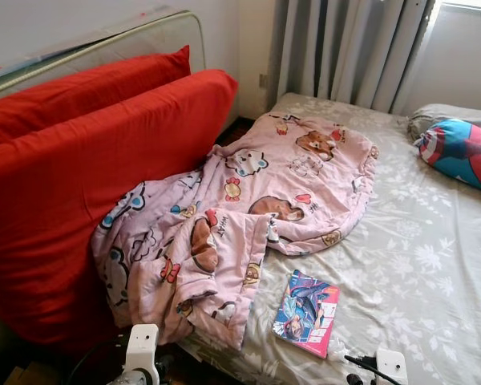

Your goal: Clean up the room

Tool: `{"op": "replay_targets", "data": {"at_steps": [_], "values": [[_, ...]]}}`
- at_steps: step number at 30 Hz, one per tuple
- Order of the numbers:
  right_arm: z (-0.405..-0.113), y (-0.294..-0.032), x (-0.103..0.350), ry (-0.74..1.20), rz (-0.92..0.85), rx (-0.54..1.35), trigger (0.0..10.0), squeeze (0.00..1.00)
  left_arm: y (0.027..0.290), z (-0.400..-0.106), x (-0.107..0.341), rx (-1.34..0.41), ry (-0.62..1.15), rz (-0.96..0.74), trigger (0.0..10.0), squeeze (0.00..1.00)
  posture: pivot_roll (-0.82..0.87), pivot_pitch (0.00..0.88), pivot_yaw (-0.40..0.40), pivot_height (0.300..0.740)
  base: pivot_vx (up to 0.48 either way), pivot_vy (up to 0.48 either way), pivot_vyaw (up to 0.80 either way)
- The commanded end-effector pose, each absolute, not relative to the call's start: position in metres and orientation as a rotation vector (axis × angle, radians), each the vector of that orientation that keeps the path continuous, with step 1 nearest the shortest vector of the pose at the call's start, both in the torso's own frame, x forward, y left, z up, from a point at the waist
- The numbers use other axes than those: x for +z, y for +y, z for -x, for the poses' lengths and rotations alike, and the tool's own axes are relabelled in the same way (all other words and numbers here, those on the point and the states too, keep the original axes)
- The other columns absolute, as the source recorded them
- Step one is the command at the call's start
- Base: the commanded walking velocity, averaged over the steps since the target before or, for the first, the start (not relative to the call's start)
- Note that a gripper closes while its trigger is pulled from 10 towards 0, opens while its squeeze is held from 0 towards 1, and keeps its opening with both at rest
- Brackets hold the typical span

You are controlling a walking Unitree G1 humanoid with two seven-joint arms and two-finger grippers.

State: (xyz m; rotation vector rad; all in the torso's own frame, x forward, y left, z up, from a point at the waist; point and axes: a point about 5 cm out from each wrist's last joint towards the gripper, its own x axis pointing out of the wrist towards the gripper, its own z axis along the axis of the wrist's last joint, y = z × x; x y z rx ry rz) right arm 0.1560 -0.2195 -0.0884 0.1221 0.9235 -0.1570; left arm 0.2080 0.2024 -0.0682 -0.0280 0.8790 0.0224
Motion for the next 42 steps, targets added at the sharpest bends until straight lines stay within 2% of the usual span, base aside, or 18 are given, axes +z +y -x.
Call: {"op": "replay_targets", "data": {"at_steps": [1,11,15,25,42], "values": [[-0.1545,-0.2194,-0.0888,0.917,-0.133,-0.166,10.0,0.0,0.2049,-0.2054,-0.0693,0.031,0.884,0.032,10.0,0.0,-0.1,0.0,-0.014,0.702,0.0,0.0,0.0],[-0.1541,-0.2189,-0.0891,0.918,-0.142,-0.164,10.0,0.0,0.2051,-0.2053,-0.0692,0.028,0.883,0.029,10.0,0.0,-0.09,0.0,-0.013,0.702,0.219,0.0,-0.15],[-0.1543,-0.2186,-0.089,0.917,-0.14,-0.159,10.0,0.0,0.206,-0.2055,-0.069,0.028,0.886,0.01,10.0,0.0,-0.09,0.0,-0.012,0.702,0.0,0.0,-0.7],[-0.1547,-0.2189,-0.0886,0.909,-0.138,-0.165,10.0,0.0,0.2059,-0.2064,-0.0682,0.028,0.87,0.01,10.0,0.0,-0.09,0.0,-0.011,0.702,0.0,0.0,0.0],[-0.1598,-0.2165,-0.0834,0.8,-0.161,-0.143,10.0,0.0,0.2133,-0.2114,-0.0602,0.077,0.742,-0.141,10.0,0.0,-0.09,0.0,0.009,0.702,0.0,0.0,0.0]]}}
